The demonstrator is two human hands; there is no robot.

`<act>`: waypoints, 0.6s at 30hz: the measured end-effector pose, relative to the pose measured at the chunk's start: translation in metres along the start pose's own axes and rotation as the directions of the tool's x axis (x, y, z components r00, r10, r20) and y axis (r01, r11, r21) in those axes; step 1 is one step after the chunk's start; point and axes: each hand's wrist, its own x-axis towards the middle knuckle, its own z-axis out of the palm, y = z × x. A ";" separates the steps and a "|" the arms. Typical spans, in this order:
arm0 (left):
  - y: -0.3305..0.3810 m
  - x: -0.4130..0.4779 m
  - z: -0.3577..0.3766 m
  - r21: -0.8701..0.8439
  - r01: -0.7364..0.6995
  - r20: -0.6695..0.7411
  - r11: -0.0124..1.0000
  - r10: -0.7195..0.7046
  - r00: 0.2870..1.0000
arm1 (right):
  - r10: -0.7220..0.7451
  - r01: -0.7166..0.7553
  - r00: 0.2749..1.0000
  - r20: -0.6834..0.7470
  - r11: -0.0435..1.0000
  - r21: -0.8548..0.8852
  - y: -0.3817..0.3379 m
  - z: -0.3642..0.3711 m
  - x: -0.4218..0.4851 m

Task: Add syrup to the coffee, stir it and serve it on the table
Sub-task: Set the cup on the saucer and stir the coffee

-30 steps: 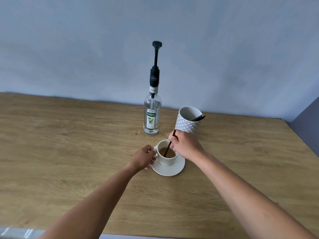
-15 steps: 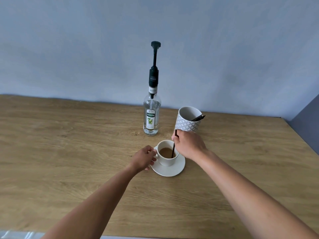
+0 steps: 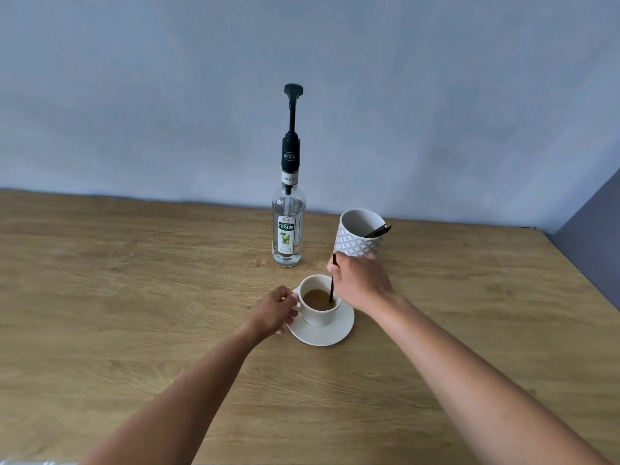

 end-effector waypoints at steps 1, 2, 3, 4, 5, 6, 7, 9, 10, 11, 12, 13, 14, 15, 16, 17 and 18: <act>-0.001 0.000 0.000 -0.001 0.000 -0.001 1.000 0.000 1.000 | 0.023 -0.024 0.999 0.039 0.999 0.026 0.000 0.000 0.000; -0.001 0.001 0.000 -0.003 -0.001 -0.003 1.000 0.001 1.000 | 0.052 -0.059 0.994 0.094 0.996 0.073 -0.001 0.001 0.000; -0.001 0.001 0.000 -0.006 -0.001 -0.003 1.000 0.001 1.000 | 0.076 -0.096 0.986 0.148 0.986 0.136 -0.002 0.001 0.001; -0.001 0.001 0.000 -0.008 -0.001 -0.002 1.000 0.001 1.000 | 0.094 -0.132 0.978 0.186 0.970 0.205 -0.005 0.002 0.002; -0.001 0.000 0.000 -0.009 0.000 0.000 1.000 0.000 1.000 | 0.105 -0.156 0.975 0.198 0.951 0.266 -0.007 0.003 0.002; -0.001 0.000 0.000 -0.010 0.002 0.000 1.000 -0.002 1.000 | 0.112 -0.167 0.975 0.192 0.938 0.305 -0.010 0.004 0.003; -0.001 -0.001 0.000 -0.009 0.004 -0.001 1.000 -0.004 1.000 | 0.113 -0.166 0.978 0.176 0.933 0.321 -0.011 0.005 0.003; 0.000 -0.001 -0.001 -0.005 0.008 -0.002 1.000 -0.009 1.000 | 0.091 -0.118 0.990 0.110 0.957 0.263 -0.011 0.007 0.003; 0.000 -0.001 -0.001 -0.004 0.009 -0.001 1.000 -0.009 1.000 | 0.065 -0.076 0.996 0.061 0.977 0.199 -0.010 0.008 0.003; 0.000 -0.002 0.000 -0.004 0.009 0.000 1.000 -0.009 1.000 | 0.031 -0.032 0.999 0.014 0.991 0.132 -0.008 0.007 0.002; 0.001 -0.002 0.000 -0.006 0.008 0.000 1.000 -0.008 1.000 | 0.001 0.001 1.000 -0.022 0.997 0.080 -0.007 0.006 0.002; 0.001 -0.002 0.000 -0.007 0.007 0.001 1.000 -0.007 1.000 | -0.015 0.017 0.999 -0.040 0.999 0.049 -0.006 0.004 0.001; 0.001 -0.002 0.000 -0.008 0.006 0.001 1.000 -0.006 1.000 | -0.016 0.018 0.999 -0.039 0.999 0.033 -0.005 0.003 0.000; 0.002 -0.002 0.000 -0.007 0.006 0.001 1.000 -0.006 1.000 | -0.010 0.010 1.000 -0.020 1.000 0.028 -0.005 0.001 0.000; 0.002 -0.002 0.000 -0.006 0.005 0.000 1.000 -0.005 1.000 | 0.003 -0.003 1.000 0.012 0.999 0.036 -0.005 0.001 0.001; 0.002 -0.002 0.000 -0.007 0.006 0.001 1.000 -0.006 1.000 | 0.019 -0.022 0.999 0.049 0.998 0.061 -0.006 0.000 0.001; 0.002 -0.002 0.000 -0.007 0.007 0.001 1.000 -0.007 1.000 | 0.037 -0.045 0.996 0.086 0.994 0.100 -0.007 0.000 0.001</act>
